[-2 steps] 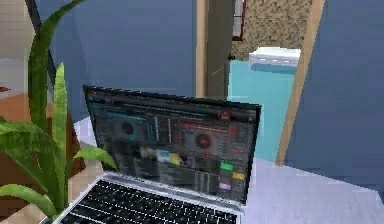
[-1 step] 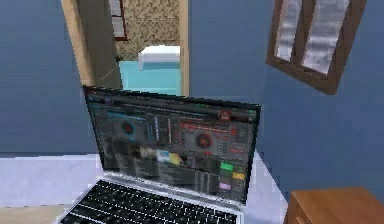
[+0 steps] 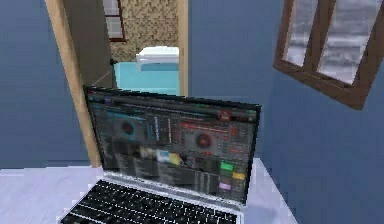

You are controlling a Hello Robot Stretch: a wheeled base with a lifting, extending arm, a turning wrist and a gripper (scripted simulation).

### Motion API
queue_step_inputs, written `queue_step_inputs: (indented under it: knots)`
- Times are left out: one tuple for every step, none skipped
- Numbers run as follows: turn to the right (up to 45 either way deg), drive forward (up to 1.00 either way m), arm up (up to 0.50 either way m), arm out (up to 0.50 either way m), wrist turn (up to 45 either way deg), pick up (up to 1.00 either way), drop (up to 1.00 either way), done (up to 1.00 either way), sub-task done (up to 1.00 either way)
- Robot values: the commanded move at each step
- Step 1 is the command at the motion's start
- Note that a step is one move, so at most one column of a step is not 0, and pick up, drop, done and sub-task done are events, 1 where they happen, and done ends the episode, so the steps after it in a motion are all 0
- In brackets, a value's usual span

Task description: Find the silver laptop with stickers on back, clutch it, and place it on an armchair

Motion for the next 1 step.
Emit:
queue_step_inputs:
  knots:
    - [12.0, 0.00, 0.00, 0.00, 0.0, 0.00, 0.00, 0.00, 0.00]
